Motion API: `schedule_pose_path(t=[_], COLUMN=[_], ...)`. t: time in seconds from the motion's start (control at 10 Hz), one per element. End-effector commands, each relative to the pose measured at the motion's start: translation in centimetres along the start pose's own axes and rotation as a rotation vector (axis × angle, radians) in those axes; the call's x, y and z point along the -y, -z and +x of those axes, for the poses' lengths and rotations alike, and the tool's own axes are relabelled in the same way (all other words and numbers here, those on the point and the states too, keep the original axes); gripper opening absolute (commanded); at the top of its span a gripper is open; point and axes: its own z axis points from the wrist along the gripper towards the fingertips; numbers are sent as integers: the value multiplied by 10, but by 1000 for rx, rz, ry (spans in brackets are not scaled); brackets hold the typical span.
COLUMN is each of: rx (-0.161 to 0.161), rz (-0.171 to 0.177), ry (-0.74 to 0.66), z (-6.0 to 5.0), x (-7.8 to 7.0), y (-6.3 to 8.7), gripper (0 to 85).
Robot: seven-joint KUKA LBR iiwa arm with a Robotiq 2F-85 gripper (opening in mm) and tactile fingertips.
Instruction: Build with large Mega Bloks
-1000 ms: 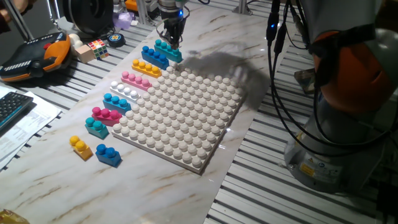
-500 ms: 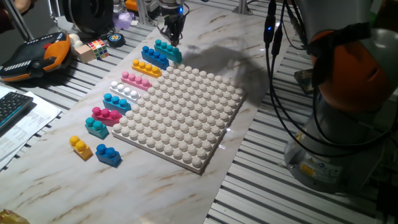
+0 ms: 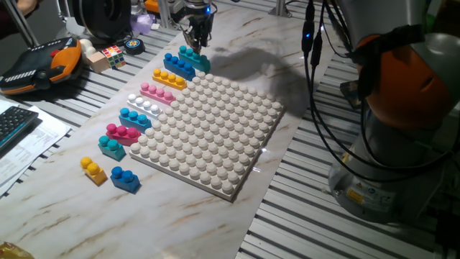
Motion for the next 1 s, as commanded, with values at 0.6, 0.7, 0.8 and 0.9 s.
schedule_pose_path(t=[0.6,0.7,0.8,0.9], rx=[-2,-2,-1,1], rz=[-3,-3,-3,-3], ry=[36,39,42,47], z=[-11,-11,-13,-15], x=[4,5,5,5], y=[-17,-19,-22,-26], gripper=[480,480,480,480])
